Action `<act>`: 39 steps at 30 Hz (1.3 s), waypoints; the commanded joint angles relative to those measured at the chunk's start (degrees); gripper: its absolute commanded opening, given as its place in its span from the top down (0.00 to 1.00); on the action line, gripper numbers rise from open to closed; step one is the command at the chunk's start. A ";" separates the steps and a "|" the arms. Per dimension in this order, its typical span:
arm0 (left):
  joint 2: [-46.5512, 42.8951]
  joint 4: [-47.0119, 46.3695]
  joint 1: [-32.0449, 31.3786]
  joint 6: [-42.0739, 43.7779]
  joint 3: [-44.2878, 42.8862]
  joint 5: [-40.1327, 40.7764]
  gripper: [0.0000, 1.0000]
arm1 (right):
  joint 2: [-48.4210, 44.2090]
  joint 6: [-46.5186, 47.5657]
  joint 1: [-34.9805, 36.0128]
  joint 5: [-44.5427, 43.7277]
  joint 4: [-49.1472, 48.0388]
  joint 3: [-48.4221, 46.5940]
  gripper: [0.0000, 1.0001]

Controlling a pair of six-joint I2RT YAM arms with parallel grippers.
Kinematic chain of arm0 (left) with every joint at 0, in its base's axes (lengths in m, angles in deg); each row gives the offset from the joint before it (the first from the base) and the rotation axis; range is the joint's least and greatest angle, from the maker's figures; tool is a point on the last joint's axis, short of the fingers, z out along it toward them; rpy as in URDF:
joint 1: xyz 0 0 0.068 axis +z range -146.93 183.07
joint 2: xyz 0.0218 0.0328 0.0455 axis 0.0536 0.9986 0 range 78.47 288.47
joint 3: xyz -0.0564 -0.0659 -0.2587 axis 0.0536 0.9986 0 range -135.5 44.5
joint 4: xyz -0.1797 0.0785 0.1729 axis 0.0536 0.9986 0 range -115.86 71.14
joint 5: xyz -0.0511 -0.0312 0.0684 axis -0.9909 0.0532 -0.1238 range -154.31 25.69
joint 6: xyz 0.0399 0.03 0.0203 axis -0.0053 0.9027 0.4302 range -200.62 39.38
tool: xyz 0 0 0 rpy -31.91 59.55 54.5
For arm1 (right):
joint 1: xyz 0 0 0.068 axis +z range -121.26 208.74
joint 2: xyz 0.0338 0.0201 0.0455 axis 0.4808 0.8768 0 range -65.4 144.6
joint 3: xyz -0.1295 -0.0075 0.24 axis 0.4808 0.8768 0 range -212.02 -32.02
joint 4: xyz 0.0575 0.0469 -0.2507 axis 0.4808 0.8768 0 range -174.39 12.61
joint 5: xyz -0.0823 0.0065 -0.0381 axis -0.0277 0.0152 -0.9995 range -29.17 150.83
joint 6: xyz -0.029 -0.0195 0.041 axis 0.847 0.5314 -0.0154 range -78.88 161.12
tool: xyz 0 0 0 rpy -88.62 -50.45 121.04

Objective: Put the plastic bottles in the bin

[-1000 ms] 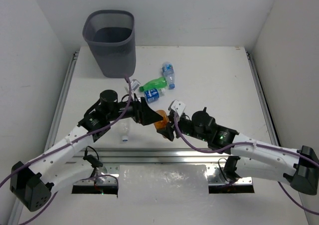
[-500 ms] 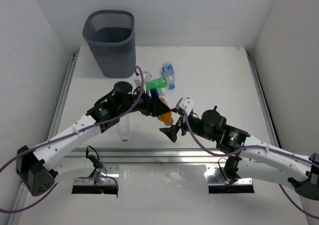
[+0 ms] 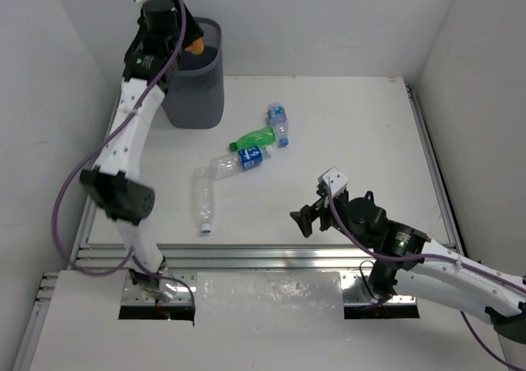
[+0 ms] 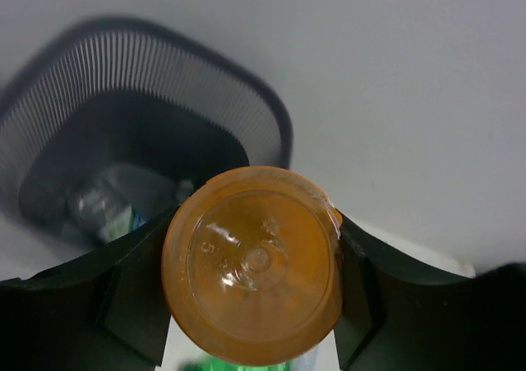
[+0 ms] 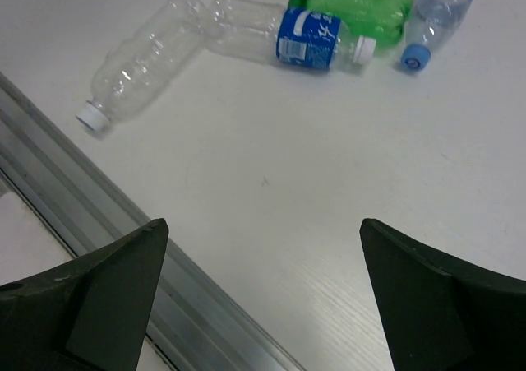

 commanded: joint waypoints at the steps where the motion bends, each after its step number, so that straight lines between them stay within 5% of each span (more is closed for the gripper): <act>1: 14.71 2.55 3.04 4.27 -16.19 1.13 0.66 | 0.61 -3.41 -0.25 -2.91 2.41 0.26 0.01; 2: 16.95 1.94 4.52 4.36 -21.72 1.04 0.50 | 1.22 -3.67 -0.51 -3.27 2.67 0.17 0.01; 3: 18.62 1.15 5.15 4.27 -22.73 0.60 0.14 | 1.93 -4.11 -0.95 -4.14 3.37 -0.27 0.01; 4: 19.77 -1.47 5.85 4.27 -22.92 0.25 0.01 | 2.98 -5.85 -1.56 -5.20 3.99 -0.88 0.01; 7: 16.38 -5.00 6.91 4.36 -19.59 0.86 0.00 | 9.82 -9.46 -12.07 0.99 5.93 -4.74 0.01; 9: 13.03 -6.41 6.83 4.36 -16.07 1.21 0.00 | 17.46 -10.53 -25.17 16.28 2.97 -7.46 0.01; 13: -1.78 -3.80 5.60 5.94 -9.68 5.06 0.00 | 34.15 -5.89 -35.37 21.50 -0.22 -18.70 0.01; 18: -30.23 -4.91 5.51 -1.15 16.50 0.27 0.00 | 62.85 -3.77 -40.85 27.91 2.06 -42.74 0.04; 22: -50.41 -16.77 4.81 -6.88 51.51 -15.53 0.00 | 80.74 -2.27 -41.55 29.51 6.97 -62.81 0.10; 24: -56.23 -18.72 4.63 -6.90 60.01 -18.73 0.00 | 89.71 -1.22 -41.64 30.64 10.31 -73.80 0.12; 28: -57.04 -12.41 4.54 0.20 61.11 -27.50 0.00 | 101.58 0.37 -41.64 33.53 15.76 -90.58 0.19; 33: -59.49 -8.09 4.54 4.00 62.68 -30.44 0.00 | 106.43 -0.33 -41.99 34.34 14.72 -91.42 0.23; 39: -58.98 -11.59 4.54 3.48 67.24 -31.81 0.00 | 96.71 -3.24 -43.84 25.74 5.34 -73.96 0.66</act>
